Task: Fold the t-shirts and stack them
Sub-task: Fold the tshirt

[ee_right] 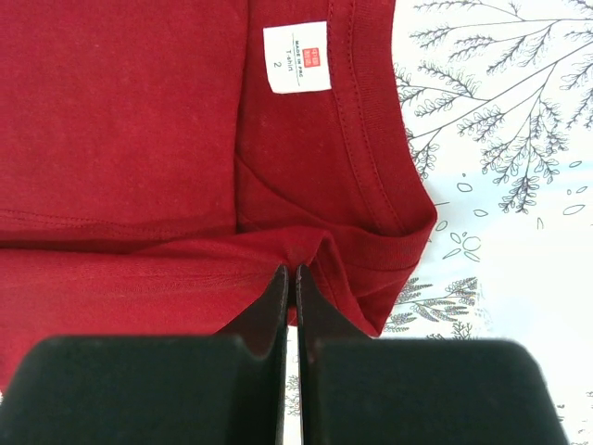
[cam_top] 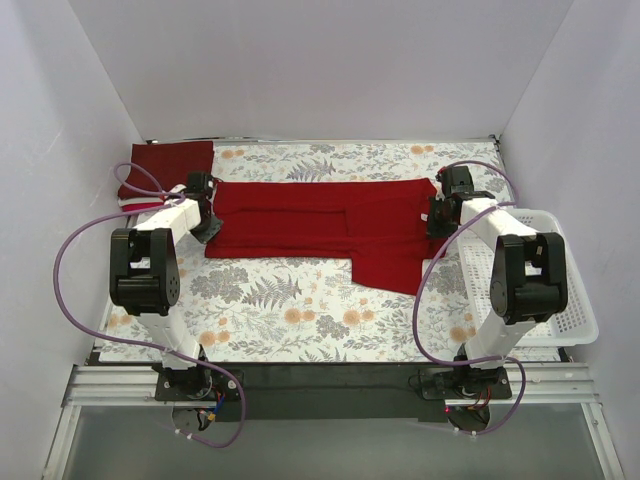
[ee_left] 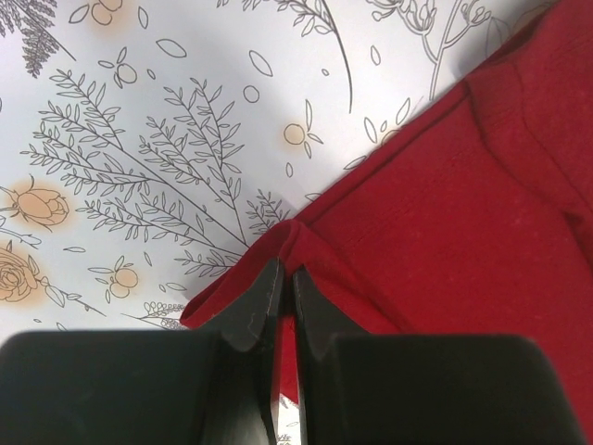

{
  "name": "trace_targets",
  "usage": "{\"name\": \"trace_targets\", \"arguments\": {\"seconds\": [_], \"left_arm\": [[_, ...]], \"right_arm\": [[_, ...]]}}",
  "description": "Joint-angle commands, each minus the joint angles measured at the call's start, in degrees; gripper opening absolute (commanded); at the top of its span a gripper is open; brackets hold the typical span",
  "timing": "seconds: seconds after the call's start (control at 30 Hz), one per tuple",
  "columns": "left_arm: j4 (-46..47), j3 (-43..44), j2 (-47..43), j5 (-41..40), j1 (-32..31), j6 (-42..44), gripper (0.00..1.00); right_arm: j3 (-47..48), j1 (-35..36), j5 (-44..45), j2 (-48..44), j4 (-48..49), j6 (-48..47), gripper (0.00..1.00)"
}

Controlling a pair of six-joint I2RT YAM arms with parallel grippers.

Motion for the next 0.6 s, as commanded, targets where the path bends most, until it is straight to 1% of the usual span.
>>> {"name": "trace_targets", "arguments": {"seconds": [0.0,0.2,0.33,0.37,0.57], "left_arm": [[0.1,-0.6,-2.2,-3.1,0.8,-0.6,0.0],[-0.3,-0.8,-1.9,-2.8,0.8,-1.2,0.0],[-0.5,-1.0,-1.7,-3.1,0.8,-1.2,0.0],[-0.4,-1.0,-1.7,-3.1,2.4,-1.2,0.0],[-0.9,-1.2,-1.1,-3.6,2.7,-1.3,0.0]], "right_arm": [[1.4,-0.6,0.9,-3.3,1.9,-0.7,0.01],[2.8,-0.6,0.9,-3.4,2.6,-0.8,0.01],[4.0,-0.6,0.6,-1.5,3.0,-0.9,0.01],[4.0,-0.6,0.5,-1.2,3.3,-0.8,0.01],[5.7,-0.6,0.4,0.7,4.8,-1.2,0.01]]}}
